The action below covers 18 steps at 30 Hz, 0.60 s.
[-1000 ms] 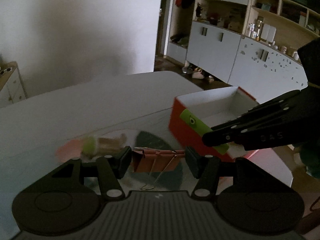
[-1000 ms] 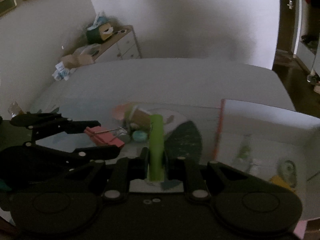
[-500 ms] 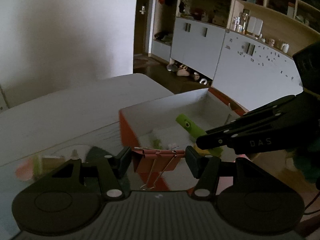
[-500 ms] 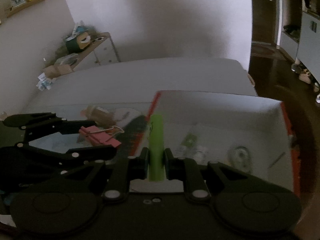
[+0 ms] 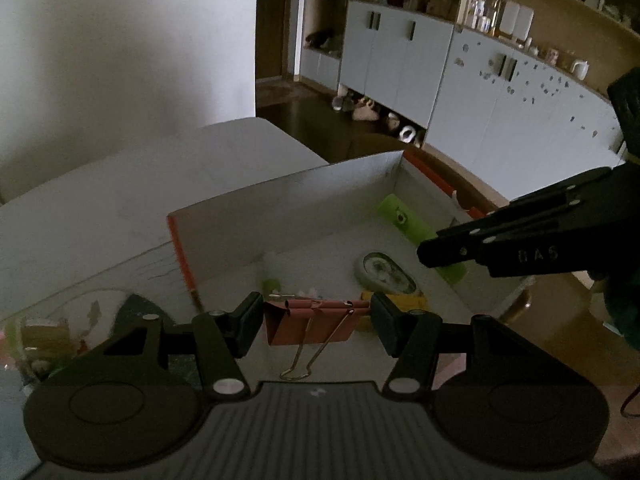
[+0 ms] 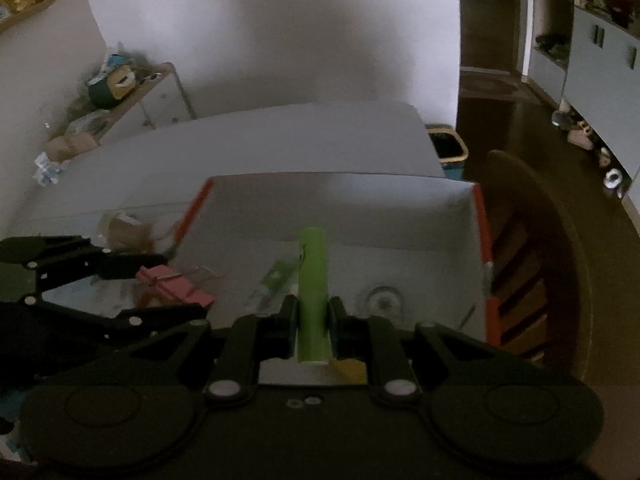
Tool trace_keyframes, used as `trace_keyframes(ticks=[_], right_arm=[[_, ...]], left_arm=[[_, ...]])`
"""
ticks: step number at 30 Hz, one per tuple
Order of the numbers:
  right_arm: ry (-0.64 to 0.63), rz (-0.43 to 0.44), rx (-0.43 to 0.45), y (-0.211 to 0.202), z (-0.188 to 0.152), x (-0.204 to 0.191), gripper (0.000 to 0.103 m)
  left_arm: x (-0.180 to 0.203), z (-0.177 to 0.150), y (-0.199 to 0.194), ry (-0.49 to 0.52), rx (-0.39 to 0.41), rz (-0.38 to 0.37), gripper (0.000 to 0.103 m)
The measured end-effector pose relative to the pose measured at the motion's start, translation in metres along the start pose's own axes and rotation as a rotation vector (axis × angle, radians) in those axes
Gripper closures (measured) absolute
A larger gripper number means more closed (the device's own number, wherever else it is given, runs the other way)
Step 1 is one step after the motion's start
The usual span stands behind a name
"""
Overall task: Organize rigid objects
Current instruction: 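Carry the binder clip and highlighter over the cardboard box with both tools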
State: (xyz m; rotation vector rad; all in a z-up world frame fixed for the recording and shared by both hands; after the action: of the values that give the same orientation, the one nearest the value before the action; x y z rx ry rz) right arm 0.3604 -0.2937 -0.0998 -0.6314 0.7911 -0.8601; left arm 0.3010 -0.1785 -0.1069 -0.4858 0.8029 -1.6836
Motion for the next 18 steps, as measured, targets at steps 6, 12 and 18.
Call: trace_keyframes(ticks=[6,12,18], right_arm=[[-0.013,-0.046,-0.019,0.023,0.011,0.02,0.088],[-0.066,-0.079,-0.058,0.046,0.013,0.025,0.088],[-0.095,-0.104,-0.101,0.068,0.01,0.027,0.088]], left_arm=[[-0.003,0.019,0.037,-0.02,-0.049,0.013,0.045],[-0.014,0.033,0.075,-0.084,-0.105,0.007,0.045],[-0.013,0.039,0.108,-0.058,-0.159,0.023,0.045]])
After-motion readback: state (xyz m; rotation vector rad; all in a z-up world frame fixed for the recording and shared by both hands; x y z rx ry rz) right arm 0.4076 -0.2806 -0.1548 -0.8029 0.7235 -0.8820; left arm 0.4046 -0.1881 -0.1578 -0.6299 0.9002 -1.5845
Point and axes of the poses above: each gripper's, at about its wrist camera, not at the fingertips, and y roughly the way its jaws point, x to its right, z to its top, the point moved 4 cm from there along y, roughly the way its jaws point, and after that the axes turned 14 degrees about y, right-handed, at the moved point
